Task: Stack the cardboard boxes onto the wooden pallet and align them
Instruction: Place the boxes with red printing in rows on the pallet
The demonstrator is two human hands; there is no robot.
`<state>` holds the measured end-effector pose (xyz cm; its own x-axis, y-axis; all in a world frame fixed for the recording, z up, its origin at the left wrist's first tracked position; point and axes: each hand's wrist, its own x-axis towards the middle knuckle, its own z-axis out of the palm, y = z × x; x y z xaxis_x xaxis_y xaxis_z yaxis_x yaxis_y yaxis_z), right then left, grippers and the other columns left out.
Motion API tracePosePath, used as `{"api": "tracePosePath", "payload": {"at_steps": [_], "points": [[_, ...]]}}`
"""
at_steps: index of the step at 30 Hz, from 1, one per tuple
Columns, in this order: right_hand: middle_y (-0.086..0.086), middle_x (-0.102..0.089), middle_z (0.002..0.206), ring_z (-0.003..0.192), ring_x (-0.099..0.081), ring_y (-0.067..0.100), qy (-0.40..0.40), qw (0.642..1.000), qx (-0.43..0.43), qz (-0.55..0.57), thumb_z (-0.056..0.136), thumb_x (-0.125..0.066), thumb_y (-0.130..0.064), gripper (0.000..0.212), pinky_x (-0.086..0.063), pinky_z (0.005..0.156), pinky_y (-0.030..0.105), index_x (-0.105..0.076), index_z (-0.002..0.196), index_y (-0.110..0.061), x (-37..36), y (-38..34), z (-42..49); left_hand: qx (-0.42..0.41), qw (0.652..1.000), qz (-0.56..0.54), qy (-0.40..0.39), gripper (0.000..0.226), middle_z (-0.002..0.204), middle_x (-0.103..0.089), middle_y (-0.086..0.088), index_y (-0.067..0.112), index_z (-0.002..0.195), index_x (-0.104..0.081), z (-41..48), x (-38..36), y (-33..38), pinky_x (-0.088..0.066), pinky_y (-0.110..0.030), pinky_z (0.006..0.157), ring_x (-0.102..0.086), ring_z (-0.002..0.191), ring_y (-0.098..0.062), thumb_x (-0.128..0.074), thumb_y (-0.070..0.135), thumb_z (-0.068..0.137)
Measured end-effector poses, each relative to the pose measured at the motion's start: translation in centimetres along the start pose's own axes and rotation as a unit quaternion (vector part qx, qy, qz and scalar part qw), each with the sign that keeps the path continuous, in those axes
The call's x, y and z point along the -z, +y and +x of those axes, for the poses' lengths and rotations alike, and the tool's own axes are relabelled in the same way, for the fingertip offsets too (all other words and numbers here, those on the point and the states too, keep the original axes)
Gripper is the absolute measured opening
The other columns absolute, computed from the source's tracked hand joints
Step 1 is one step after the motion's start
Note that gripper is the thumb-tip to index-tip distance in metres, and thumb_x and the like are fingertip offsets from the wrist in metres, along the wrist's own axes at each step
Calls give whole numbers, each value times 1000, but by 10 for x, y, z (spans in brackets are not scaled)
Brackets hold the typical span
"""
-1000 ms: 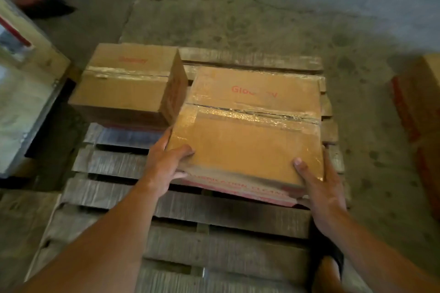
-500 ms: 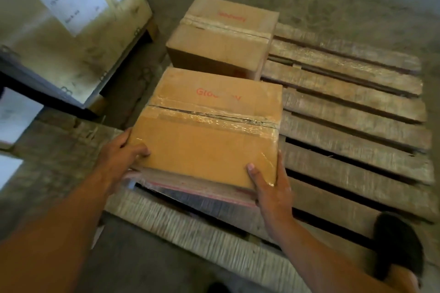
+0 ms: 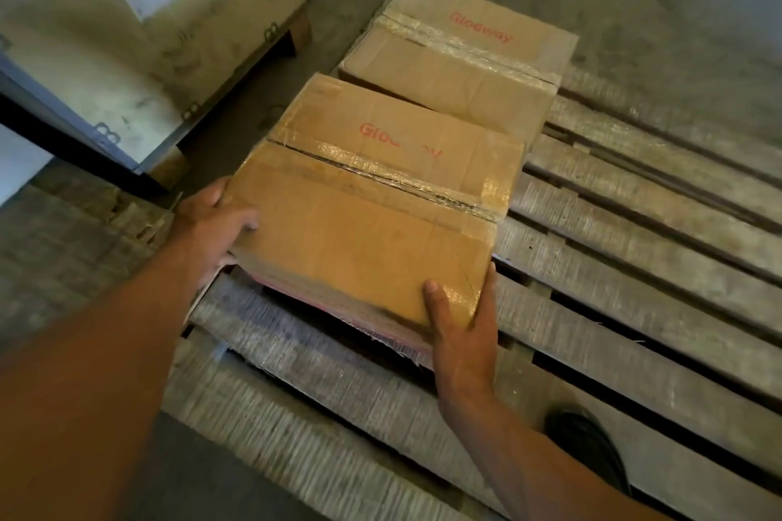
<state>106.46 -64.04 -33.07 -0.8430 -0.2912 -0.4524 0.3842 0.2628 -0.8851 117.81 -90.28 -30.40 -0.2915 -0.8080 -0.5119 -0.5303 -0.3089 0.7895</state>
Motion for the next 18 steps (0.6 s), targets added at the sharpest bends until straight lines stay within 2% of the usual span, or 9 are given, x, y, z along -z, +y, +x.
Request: {"api": "tracePosePath", "payload": {"at_steps": [3, 5, 7, 8, 11, 14, 15, 18], "points": [[-15, -45, 132, 117, -50, 10, 6, 1000, -5, 1, 88, -69, -46, 88, -42, 98, 31, -15, 157, -47, -1, 9, 4, 2, 1000, 11, -7, 57, 127, -47, 0, 35, 133, -54, 8, -9, -4, -46, -55, 100, -45, 117, -28, -61, 4, 87], [-22, -47, 126, 109, -51, 1, 10, 1000, -10, 8, 88, -69, -42, 87, -42, 92, 24, -15, 157, -45, -1, 14, 5, 0, 1000, 15, -15, 52, 121, -49, 0, 38, 126, -54, 10, -14, -4, -47, -51, 96, -46, 116, -28, -60, 3, 87], [-28, -45, 121, 104, -49, -8, 15, 1000, -15, 10, 88, -69, -40, 87, -43, 92, 23, -16, 157, -44, -1, 16, 8, -3, 1000, 26, -17, 48, 111, -55, 3, 38, 118, -55, 12, -18, 0, -49, -51, 95, -50, 114, -30, -60, 3, 86], [-27, -45, 121, 104, -49, -8, 20, 1000, -18, 10, 89, -69, -40, 86, -42, 93, 24, -16, 157, -44, -1, 17, 10, -6, 999, 33, -17, 47, 111, -56, 2, 39, 116, -56, 13, -20, 3, -49, -53, 95, -51, 113, -31, -60, 4, 85], [-19, -46, 126, 112, -51, 6, 34, 999, -16, 0, 89, -69, -42, 86, -43, 100, 32, -17, 158, -43, 1, 15, 16, -5, 999, 39, -19, 49, 118, -59, -2, 41, 116, -59, 16, -27, 8, -49, -56, 98, -53, 115, -32, -62, 6, 82], [-16, -45, 129, 106, -51, 0, 35, 999, -12, -11, 89, -69, -42, 86, -43, 99, 33, -17, 157, -45, 5, 12, 18, -2, 999, 31, -12, 49, 103, -54, 8, 41, 114, -55, 17, -33, 6, -49, -50, 96, -50, 112, -28, -60, 2, 85], [-17, -45, 128, 105, -50, -2, 32, 999, -13, -16, 89, -69, -42, 86, -43, 98, 32, -17, 157, -45, 5, 12, 18, -4, 1000, 27, -11, 50, 103, -53, 7, 42, 115, -53, 17, -33, 5, -48, -48, 93, -49, 112, -28, -60, 1, 87], [-15, -45, 131, 111, -50, 6, 26, 999, -20, -17, 89, -69, -43, 87, -44, 101, 33, -15, 157, -45, 6, 15, 18, -9, 999, 35, -17, 51, 120, -52, -2, 39, 121, -54, 17, -33, 4, -47, -47, 93, -48, 115, -29, -60, 2, 87]]}}
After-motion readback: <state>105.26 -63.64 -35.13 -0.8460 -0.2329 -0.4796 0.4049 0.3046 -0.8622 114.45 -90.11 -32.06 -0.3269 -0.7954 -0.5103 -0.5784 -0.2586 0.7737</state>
